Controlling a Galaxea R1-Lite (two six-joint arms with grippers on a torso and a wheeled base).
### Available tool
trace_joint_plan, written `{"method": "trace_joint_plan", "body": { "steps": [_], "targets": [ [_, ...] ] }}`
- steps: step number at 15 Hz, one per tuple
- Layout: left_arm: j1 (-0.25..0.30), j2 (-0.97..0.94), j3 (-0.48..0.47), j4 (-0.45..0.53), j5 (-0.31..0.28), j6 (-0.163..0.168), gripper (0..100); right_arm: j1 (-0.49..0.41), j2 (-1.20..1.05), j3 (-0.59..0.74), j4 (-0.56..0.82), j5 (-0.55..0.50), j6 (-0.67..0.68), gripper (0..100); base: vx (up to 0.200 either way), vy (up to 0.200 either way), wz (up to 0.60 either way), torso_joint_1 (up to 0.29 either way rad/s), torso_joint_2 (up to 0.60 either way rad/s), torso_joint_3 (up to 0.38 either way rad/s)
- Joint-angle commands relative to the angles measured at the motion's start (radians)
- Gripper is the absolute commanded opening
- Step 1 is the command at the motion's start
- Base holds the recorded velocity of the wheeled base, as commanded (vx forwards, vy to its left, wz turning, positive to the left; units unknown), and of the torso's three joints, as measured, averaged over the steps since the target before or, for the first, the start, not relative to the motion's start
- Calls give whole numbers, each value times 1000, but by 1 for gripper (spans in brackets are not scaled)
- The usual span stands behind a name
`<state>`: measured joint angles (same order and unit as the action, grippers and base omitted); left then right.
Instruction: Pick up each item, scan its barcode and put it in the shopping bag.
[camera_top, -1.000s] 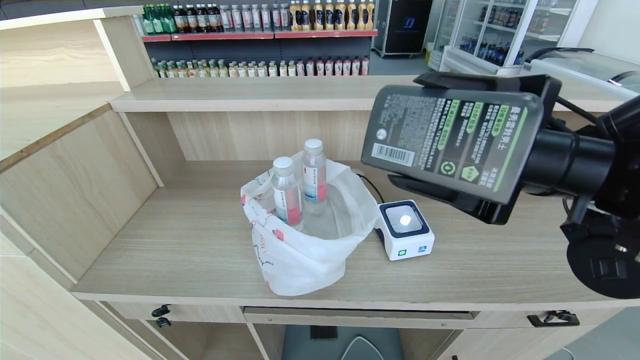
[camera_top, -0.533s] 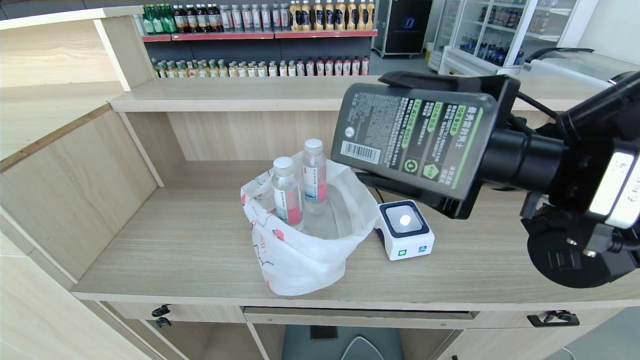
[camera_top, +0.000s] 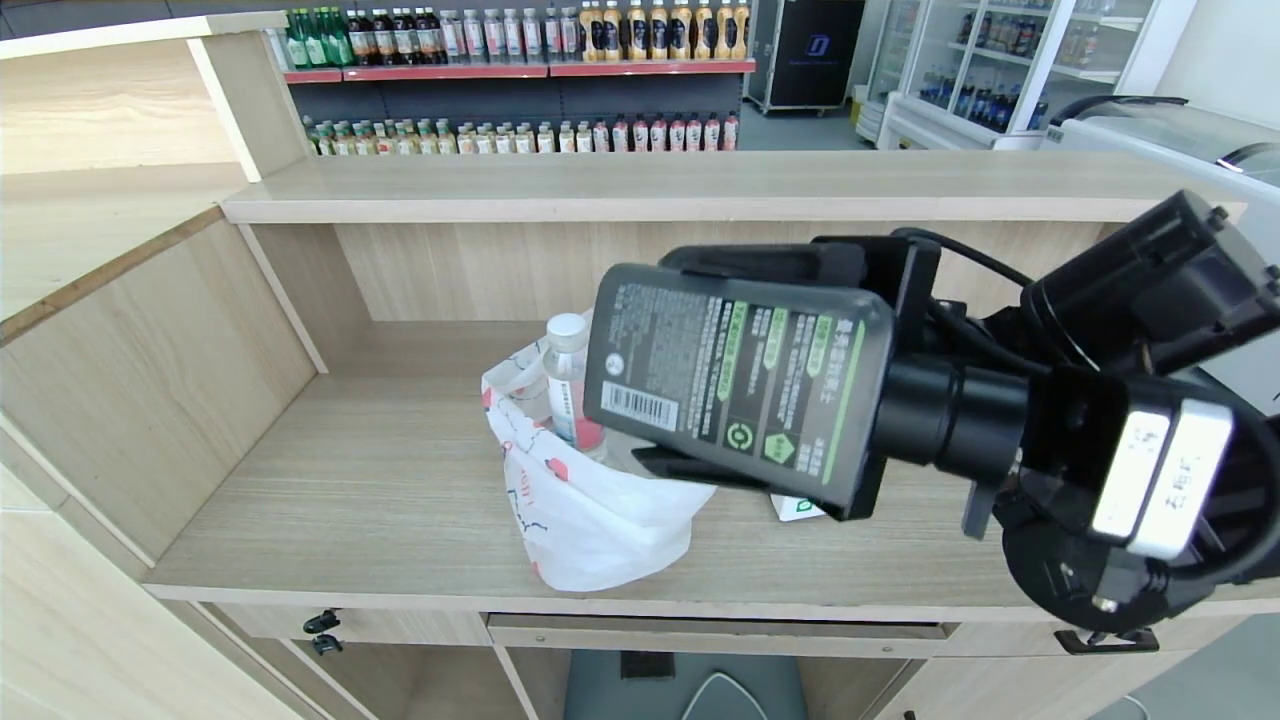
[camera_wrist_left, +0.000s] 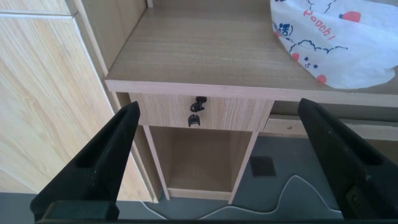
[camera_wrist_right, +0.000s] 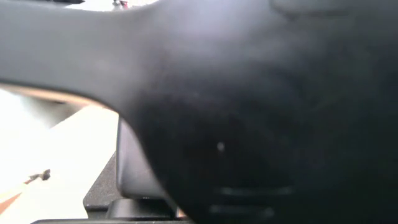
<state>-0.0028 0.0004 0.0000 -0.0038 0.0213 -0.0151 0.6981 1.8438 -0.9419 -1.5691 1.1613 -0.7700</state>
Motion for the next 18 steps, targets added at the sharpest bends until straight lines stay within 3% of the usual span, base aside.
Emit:
{"method": "trace_joint_plan", "body": {
  "steps": [1, 5, 11, 18],
  "targets": [
    [0, 0, 0, -1, 0, 0, 100, 38, -12, 38, -2, -2, -18, 0, 0, 0, 0, 0, 0, 0],
    [0, 0, 0, -1, 0, 0, 100, 66, -101, 123, 3, -18, -46, 0, 0, 0, 0, 0, 0, 0],
    [0, 0, 0, -1, 0, 0, 100, -86, -304, 155, 471, -9, -325, 0, 0, 0, 0, 0, 0, 0],
    [0, 0, 0, -1, 0, 0, 100, -88, -328, 161, 480, -11, -328, 0, 0, 0, 0, 0, 0, 0]
  ]
}}
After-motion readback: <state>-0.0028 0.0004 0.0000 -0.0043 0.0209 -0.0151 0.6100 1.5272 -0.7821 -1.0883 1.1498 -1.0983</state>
